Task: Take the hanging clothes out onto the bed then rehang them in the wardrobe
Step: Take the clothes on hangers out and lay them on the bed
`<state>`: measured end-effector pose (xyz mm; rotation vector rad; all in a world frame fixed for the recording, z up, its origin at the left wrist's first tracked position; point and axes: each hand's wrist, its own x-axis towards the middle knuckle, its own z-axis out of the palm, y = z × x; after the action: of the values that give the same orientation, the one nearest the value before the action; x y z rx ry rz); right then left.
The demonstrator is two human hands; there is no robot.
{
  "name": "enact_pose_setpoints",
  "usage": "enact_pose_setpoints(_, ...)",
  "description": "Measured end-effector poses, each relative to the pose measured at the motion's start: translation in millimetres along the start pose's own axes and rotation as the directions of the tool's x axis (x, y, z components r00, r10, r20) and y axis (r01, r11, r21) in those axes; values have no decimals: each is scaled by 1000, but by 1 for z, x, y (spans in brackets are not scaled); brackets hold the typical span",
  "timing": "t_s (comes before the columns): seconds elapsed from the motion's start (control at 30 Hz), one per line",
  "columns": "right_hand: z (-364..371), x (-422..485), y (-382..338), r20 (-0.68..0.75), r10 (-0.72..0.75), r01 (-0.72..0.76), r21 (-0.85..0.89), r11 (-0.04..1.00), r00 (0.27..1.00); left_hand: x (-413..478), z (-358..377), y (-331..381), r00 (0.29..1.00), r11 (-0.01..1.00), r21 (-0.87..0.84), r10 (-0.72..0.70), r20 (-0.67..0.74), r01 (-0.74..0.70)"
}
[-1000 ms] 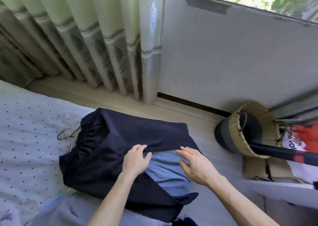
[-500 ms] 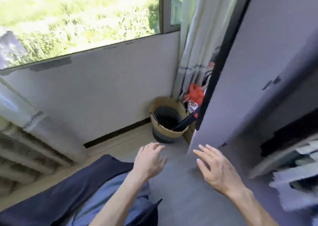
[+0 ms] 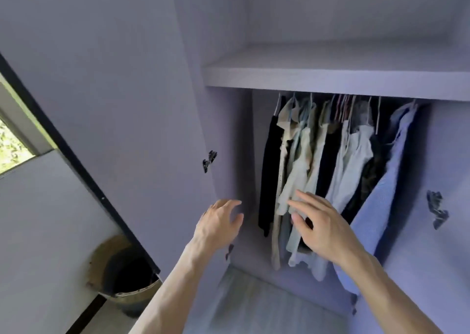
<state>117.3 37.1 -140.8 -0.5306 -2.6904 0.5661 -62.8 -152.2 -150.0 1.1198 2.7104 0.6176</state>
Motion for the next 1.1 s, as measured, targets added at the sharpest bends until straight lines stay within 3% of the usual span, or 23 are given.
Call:
enact_pose_setpoints(0.2, -61, 55, 33, -245, 50, -48, 15, 999, 968, 96, -19, 38, 997, 997, 6, 75, -16, -75)
enact_pose_setpoints(0.37, -103, 131, 50, -525, -73, -1, -141, 990, 848, 186, -21, 51, 995, 990, -108, 84, -46, -88)
enact_pose_setpoints(0.53, -135, 218, 77, -561, -76, -208, -424, 881, 824, 261, -14, 63, 999, 960, -278, 37, 17, -31)
enact_pose_setpoints(0.67, -129, 258, 105, -614, -123, -293, -531, 795, 779, 319, -2, 72, 997, 911, -407, -30, 74, 58)
enact_pose_setpoints(0.73, -121, 268, 118, -674, -222, -284, -555, 782, 705, 346, 6, 77, 992, 864, -491, -76, 98, 114)
enact_pose_setpoints(0.87, -112, 288, 139, -741, -406, -346, -631, 694, 535, 385, 28, 89, 962, 674, -686, -197, 191, 274)
enact_pose_setpoints(1.0, -109, 296, 147, -736, -490, -353, -663, 660, 467, 405, 46, 97, 958, 566, -773, -179, 226, 288)
enact_pose_setpoints(1.1, -109, 299, 150, -734, -504, -356, -669, 652, 456, 410, 48, 105, 960, 456, -851, -219, 175, 260)
